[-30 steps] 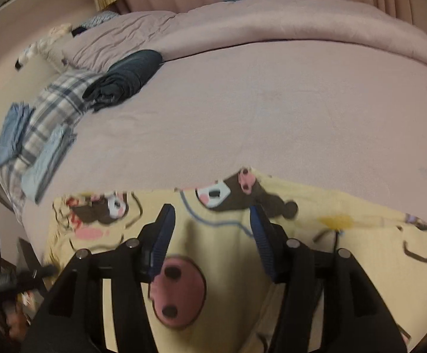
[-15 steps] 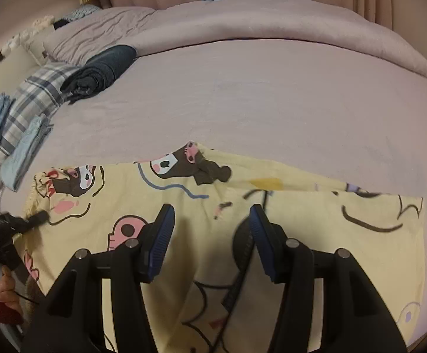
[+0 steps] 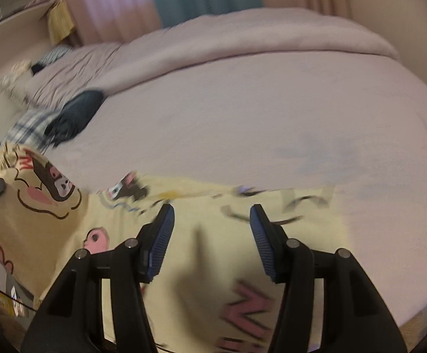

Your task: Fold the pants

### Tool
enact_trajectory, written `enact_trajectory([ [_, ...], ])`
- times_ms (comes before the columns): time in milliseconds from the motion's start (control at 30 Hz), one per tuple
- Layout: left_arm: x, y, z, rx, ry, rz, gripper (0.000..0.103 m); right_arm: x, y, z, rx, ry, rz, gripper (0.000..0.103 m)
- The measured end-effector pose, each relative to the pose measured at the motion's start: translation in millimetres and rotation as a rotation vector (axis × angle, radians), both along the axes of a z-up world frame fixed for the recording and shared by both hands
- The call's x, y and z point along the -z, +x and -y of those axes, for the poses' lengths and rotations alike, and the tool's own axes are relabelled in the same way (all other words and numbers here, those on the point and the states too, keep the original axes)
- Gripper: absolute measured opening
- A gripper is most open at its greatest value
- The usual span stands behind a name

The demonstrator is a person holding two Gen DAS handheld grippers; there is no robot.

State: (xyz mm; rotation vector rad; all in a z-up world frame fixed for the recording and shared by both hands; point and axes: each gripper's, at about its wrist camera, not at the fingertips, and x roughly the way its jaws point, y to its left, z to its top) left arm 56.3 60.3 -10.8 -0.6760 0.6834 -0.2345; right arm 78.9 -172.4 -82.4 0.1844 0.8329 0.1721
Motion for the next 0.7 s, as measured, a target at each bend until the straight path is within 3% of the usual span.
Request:
enact_trajectory([
  [133, 2.5, 26.2, 71.3, 0.161, 0.056, -0.002, 0.007, -12.5, -14.6, 45.0, 0.099, -0.007, 0.041, 0.061],
  [267, 23.9, 50.8, 132.3, 0.293, 0.081, -0.052, 0.007, -17.6, -25.0, 80.5, 0.18, -0.004, 0.061, 0.061],
  [533, 82.1, 71.6, 200.8, 0.421, 0.131, -0.209, 0.008, -10.1, -32.6, 122.4, 0.257, 0.05, 0.037, 0.062],
  [667, 99.4, 77.5, 209.5, 0.459, 0.089, -0.311, 0.029, -2.7, -27.8, 123.9, 0.247, 0.08, 0.001, 0.063],
  [700, 94.1, 74.8, 207.5, 0.469, 0.068, -0.304, 0.043, -2.4, -27.4, 122.7, 0.235, 0.093, -0.001, 0.063],
])
